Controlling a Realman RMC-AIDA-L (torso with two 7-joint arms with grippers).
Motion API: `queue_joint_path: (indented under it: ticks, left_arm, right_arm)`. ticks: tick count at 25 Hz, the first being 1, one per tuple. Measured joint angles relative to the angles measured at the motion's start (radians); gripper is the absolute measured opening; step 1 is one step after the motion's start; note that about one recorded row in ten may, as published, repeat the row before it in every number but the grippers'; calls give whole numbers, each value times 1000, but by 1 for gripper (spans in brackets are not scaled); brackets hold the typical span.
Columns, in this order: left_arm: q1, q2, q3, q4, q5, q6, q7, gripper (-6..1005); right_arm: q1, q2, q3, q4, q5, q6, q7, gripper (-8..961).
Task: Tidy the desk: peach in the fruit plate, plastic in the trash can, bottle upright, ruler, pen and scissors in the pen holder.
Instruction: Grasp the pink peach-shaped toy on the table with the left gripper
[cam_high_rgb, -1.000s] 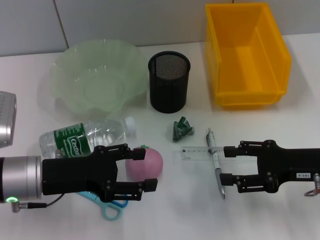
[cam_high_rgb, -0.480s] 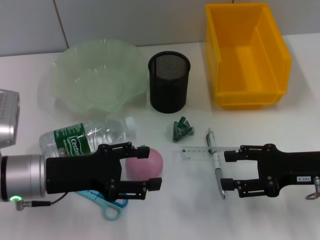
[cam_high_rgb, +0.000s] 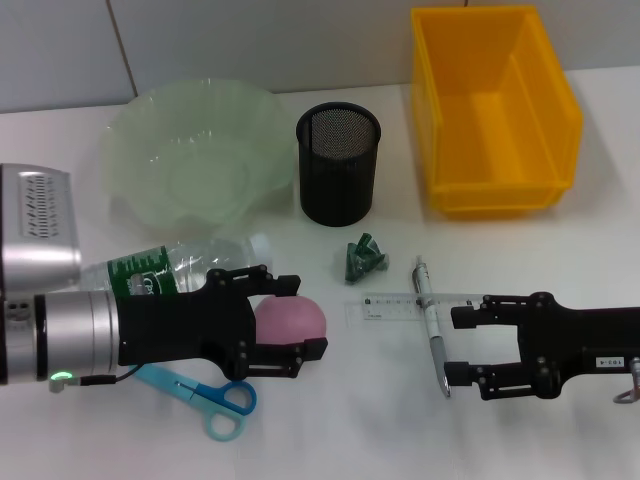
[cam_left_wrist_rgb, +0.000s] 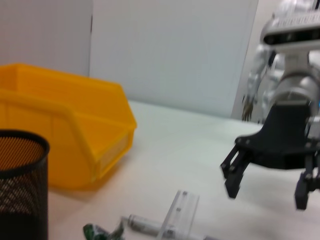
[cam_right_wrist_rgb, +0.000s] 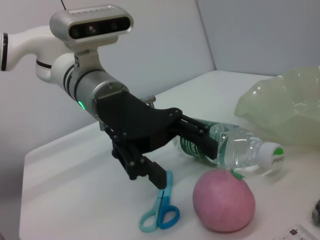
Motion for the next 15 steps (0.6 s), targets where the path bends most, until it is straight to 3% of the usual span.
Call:
queue_joint_path:
  ticks: [15]
  left_arm:
    - [-6, -15, 21, 23, 66, -132, 1, 738]
  right_arm:
    - [-4, -2, 0, 0, -1, 1, -1, 769]
